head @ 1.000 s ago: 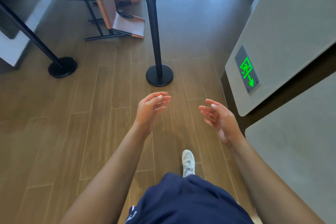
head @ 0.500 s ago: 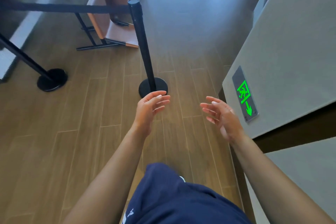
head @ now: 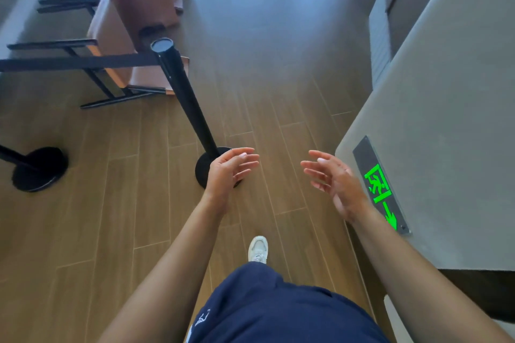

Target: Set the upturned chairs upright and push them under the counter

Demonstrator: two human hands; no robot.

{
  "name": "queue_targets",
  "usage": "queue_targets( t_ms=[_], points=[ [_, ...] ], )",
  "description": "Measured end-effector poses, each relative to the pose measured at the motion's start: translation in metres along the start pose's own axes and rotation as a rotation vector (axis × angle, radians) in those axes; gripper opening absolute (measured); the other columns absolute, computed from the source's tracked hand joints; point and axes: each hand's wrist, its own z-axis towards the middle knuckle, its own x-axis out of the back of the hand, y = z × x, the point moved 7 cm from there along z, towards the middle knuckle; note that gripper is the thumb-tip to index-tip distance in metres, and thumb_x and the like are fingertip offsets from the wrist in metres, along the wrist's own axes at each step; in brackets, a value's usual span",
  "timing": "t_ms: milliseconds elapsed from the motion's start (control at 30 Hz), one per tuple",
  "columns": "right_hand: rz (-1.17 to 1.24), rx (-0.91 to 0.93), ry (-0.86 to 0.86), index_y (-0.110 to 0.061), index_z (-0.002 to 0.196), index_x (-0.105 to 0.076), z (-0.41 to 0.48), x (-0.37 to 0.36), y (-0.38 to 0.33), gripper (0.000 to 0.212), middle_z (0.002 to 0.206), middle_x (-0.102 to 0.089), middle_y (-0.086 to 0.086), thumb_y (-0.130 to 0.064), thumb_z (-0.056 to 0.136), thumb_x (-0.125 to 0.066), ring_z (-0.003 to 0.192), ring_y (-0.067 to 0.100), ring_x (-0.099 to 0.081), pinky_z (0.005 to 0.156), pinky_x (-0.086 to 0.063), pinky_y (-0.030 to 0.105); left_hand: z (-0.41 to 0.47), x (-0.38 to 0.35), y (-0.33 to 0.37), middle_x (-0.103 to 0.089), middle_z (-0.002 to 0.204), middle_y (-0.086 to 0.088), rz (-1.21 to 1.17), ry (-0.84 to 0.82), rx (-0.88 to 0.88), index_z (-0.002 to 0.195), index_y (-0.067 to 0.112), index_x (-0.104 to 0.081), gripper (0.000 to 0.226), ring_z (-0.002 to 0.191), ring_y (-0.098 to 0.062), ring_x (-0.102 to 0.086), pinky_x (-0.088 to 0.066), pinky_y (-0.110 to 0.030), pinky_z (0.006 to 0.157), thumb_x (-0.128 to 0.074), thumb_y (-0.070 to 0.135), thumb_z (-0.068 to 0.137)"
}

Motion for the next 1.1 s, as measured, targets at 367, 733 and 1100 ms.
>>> queue_targets(
  t_ms=[367,733,1100],
  points=[
    [0.065,-0.007,0.068,-0.016,0.115,-0.067,0.146,0.002,-0.082,0.026,0.112,-0.072,0.008,-0.023,0.101,-0.047,0.112,0.025,-0.064,0.094,-0.047,0.039,0.179,-0.030,0.080,-0.072,0.107,-0.011,0.004,-0.095,-0.038,0.106,0.009,-0.068,0.021,0.101,-0.023,-0.069,-0.054,-0.032,0.089,-0.049,0.014,0.099],
    [0.027,-0.014,-0.007,-0.011,0.113,-0.068,0.310,0.034,-0.169,0.026,0.108,-0.073,0.009,-0.020,0.100,-0.048,0.110,0.027,-0.065,0.098,-0.045,0.044,0.323,-0.092,0.120,-0.072,0.105,-0.014,-0.061,-0.006,-0.016,0.106,0.006,-0.068,0.022,0.102,-0.028,-0.068,-0.050,-0.043,0.096,-0.049,0.010,0.097],
    [-0.004,-0.061,-0.133,-0.015,0.107,-0.071,0.440,0.034,-0.219,0.023,0.106,-0.075,0.007,-0.019,0.099,-0.050,0.103,0.021,-0.067,0.089,-0.046,0.036,0.426,-0.117,0.149,-0.071,0.108,-0.016,-0.145,0.128,0.000,0.111,0.001,-0.066,0.024,0.103,-0.029,-0.068,-0.049,-0.042,0.094,-0.048,0.010,0.097]
  ],
)
